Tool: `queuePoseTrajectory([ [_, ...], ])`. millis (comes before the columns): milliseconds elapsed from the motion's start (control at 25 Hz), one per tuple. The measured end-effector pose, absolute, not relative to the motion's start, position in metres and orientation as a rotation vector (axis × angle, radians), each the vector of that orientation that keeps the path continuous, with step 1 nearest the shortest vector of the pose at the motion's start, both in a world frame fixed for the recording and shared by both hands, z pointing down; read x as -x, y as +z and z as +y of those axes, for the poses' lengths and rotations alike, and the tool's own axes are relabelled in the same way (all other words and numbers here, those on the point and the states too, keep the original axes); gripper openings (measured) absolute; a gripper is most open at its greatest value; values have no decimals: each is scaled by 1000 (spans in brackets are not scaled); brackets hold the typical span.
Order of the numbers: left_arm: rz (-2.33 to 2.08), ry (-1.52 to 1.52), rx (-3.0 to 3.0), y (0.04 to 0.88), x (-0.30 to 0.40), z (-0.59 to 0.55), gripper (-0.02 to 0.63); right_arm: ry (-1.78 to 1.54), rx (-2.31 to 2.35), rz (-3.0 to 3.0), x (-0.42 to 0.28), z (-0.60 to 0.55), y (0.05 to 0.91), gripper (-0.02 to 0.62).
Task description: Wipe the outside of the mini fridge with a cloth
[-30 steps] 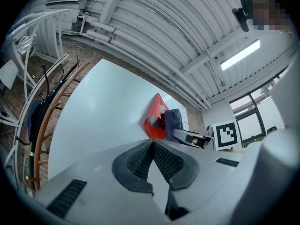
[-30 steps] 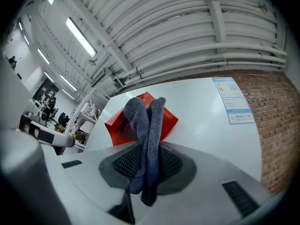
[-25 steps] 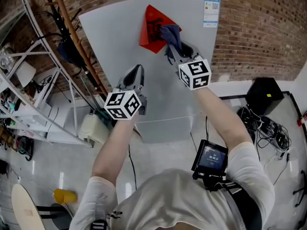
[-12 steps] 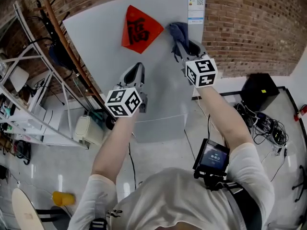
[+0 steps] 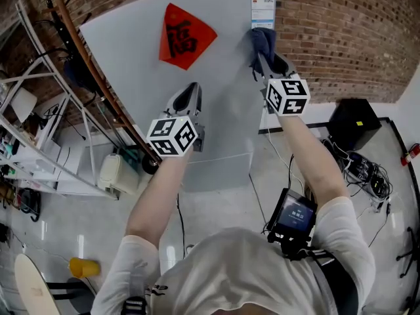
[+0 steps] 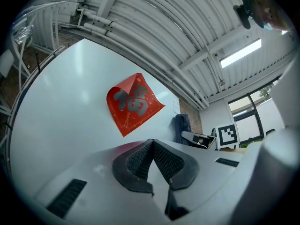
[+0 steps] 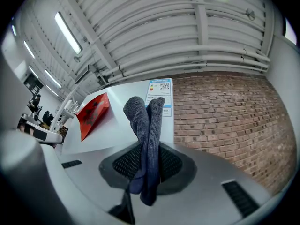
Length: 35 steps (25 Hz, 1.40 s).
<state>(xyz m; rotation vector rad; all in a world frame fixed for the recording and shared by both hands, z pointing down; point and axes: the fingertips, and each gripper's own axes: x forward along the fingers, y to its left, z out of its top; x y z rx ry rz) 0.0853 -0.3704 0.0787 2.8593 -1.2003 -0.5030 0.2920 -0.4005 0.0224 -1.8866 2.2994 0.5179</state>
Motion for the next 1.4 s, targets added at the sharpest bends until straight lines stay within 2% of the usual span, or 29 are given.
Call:
queuePoseTrajectory([
  [200,-1249,-497,-2834,86,-78,-366,5,519,1866,2306,-288,-398,23,80],
  [360,-1315,-495,-2798,92,-57,-364,5,529,1784,2355,-260,-391,27,80],
  [1120,-1652,-413,-2618,125,152,-353,5,462,1371,2724,25,-396,102,80],
  [1400,-1700,-395,-2571,139,212,-357,5,429,1337,2780,102,-413,124,80],
])
